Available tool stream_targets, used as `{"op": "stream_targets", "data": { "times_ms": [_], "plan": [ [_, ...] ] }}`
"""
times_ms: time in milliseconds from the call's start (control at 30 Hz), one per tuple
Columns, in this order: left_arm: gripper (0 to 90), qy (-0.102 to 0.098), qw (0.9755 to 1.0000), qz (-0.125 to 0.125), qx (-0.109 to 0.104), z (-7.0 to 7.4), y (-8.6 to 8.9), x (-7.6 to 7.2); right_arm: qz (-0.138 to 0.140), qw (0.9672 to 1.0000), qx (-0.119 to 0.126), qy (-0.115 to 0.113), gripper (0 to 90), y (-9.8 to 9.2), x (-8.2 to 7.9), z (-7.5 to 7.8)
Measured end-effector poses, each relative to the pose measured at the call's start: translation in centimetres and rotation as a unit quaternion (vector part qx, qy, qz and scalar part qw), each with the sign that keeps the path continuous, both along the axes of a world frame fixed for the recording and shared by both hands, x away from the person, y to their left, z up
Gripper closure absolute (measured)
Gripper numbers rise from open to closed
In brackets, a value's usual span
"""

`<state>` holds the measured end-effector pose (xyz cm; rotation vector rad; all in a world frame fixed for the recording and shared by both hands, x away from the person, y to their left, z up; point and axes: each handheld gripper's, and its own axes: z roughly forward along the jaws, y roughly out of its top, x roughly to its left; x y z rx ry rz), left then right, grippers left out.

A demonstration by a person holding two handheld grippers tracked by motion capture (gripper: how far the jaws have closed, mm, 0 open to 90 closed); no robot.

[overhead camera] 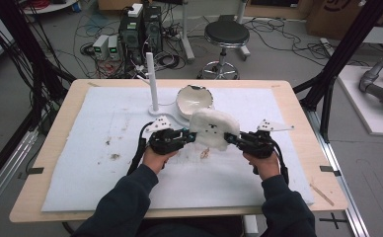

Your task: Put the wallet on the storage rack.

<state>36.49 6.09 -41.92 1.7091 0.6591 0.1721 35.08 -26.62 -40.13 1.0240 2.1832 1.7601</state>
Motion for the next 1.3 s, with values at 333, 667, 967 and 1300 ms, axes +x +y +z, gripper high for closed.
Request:
{"op": "stream_targets", "data": {
  "times_ms": [333,667,967,1300],
  "plan": [
    [75.5,0.014,0.9986,-0.007,0.05,-0.3,-0.4,-0.2,-0.029,0.9991,0.002,-0.031,74.9,0.3,-0.2,0.8],
    [47.3,-0.02,0.9976,0.041,0.052,2.0,6.0,-1.0,-0.049,0.9947,-0.055,-0.072,75.9,0.7,0.0,2.5],
    [26.3,-0.045,0.9886,0.137,0.044,2.2,13.6,-2.3,-0.043,0.988,-0.106,-0.104,75.9,2.4,1.6,4.6],
    [21.2,-0.021,0.9768,0.209,0.043,0.8,18.6,-1.8,-0.025,0.98,-0.146,-0.133,75.8,4.7,4.9,8.5]
  ]
}}
